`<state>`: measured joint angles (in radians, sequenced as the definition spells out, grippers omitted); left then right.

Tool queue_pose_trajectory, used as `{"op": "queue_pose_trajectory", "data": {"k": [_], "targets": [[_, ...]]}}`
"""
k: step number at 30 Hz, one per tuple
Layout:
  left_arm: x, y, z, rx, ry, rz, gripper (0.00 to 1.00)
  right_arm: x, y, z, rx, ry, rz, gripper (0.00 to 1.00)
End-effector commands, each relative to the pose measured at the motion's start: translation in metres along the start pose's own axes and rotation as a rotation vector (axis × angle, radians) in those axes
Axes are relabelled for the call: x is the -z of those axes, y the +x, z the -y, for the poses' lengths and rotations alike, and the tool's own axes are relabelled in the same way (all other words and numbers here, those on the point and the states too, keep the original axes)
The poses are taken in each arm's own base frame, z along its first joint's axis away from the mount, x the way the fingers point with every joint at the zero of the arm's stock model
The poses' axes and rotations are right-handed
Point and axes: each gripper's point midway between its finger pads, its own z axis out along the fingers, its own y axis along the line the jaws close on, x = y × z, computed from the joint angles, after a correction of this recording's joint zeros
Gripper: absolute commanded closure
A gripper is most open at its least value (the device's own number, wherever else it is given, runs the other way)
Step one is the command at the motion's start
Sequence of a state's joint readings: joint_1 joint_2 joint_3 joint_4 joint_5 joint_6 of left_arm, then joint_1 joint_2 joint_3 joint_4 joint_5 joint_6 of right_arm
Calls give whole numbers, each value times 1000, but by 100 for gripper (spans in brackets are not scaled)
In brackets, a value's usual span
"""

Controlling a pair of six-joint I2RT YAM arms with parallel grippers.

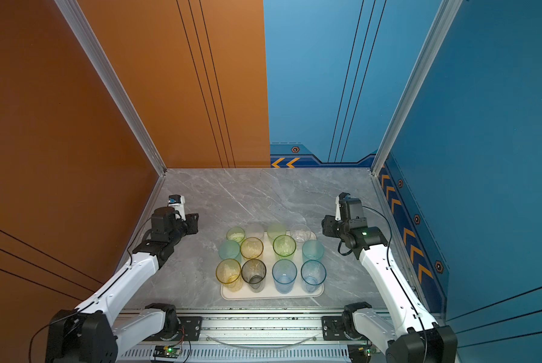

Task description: Place the glasses into the tray

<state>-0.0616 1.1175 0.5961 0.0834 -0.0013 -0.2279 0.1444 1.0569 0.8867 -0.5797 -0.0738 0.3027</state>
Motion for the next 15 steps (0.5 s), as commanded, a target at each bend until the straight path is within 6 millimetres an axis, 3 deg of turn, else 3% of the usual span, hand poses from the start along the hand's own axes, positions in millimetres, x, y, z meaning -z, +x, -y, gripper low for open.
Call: {"op": "queue_pose_trajectory", "data": {"k": [1, 3, 4, 9, 13, 14, 15], "targets": [[-14, -6, -19, 17, -55, 86, 63, -14, -11, 16, -10, 33, 70, 45], [-21, -2, -30, 3, -93, 120, 61, -24, -10, 26, -32, 47, 70, 44], [-22, -2, -36, 17, -102, 103, 52, -30, -7, 31, -44, 54, 65, 44], [-21, -8, -53, -71, -176, 221, 49, -54, -4, 50, -104, 68, 62, 44], [-26, 5, -66, -95, -237, 248, 41, -69, -3, 60, -132, 82, 75, 44], [-28, 9, -67, -95, -235, 249, 33, -71, -4, 61, -137, 82, 82, 44], [-31, 13, -68, -96, -239, 250, 10, -73, -5, 63, -143, 83, 89, 44]]}}
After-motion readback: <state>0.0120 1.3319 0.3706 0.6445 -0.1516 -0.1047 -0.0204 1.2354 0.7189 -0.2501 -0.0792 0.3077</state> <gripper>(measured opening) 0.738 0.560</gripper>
